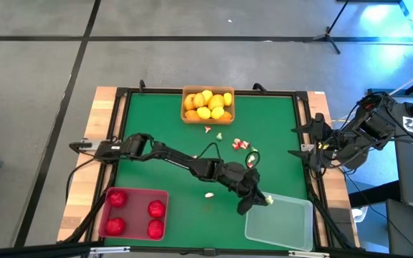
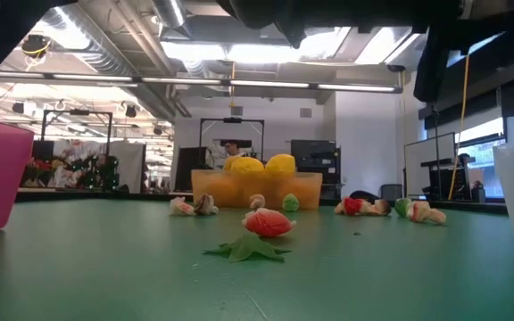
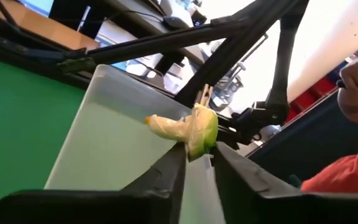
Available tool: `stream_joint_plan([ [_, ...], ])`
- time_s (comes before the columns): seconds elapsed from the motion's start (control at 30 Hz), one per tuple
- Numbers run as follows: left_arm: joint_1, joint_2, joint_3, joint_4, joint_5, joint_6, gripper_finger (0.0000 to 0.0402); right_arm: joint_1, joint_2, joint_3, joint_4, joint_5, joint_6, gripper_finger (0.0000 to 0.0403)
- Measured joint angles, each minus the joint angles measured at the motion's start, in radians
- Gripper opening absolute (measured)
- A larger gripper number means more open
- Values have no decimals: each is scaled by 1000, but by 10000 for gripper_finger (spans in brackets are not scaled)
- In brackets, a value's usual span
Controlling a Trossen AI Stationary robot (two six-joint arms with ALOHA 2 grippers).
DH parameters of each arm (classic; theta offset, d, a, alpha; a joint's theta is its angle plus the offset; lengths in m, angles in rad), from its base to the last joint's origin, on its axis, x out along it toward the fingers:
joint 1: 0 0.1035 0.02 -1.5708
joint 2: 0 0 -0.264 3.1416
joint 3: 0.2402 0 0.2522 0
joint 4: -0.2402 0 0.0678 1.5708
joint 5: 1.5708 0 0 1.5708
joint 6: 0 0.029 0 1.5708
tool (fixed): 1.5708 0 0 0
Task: Sort produce into baskets
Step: Put the green mushroom into the transparent bin
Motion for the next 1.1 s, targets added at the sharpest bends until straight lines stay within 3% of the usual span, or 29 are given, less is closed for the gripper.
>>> stream_joint_plan([
  [0.23, 0, 0, 0, 0, 11, -4, 190, 0, 0, 0, 0, 0, 0, 374],
  [0.37, -4, -2, 0, -56, 14, -27, 222, 0, 0, 0, 0, 2, 15, 374],
  [0.53, 23, -72, -2, -249, 18, 51, 226, 0, 0, 0, 1, 26, 27, 374],
  [0.67, 76, -186, 1, -564, -149, 221, 224, 0, 0, 0, 1, 33, 57, 374],
  [0.8, 135, -239, 0, -751, -329, 416, 224, 0, 0, 0, 1, 36, 68, 374],
  [1.1, 368, -252, -58, -895, -296, 241, 223, 0, 2, 0, -23, 37, 33, 374],
])
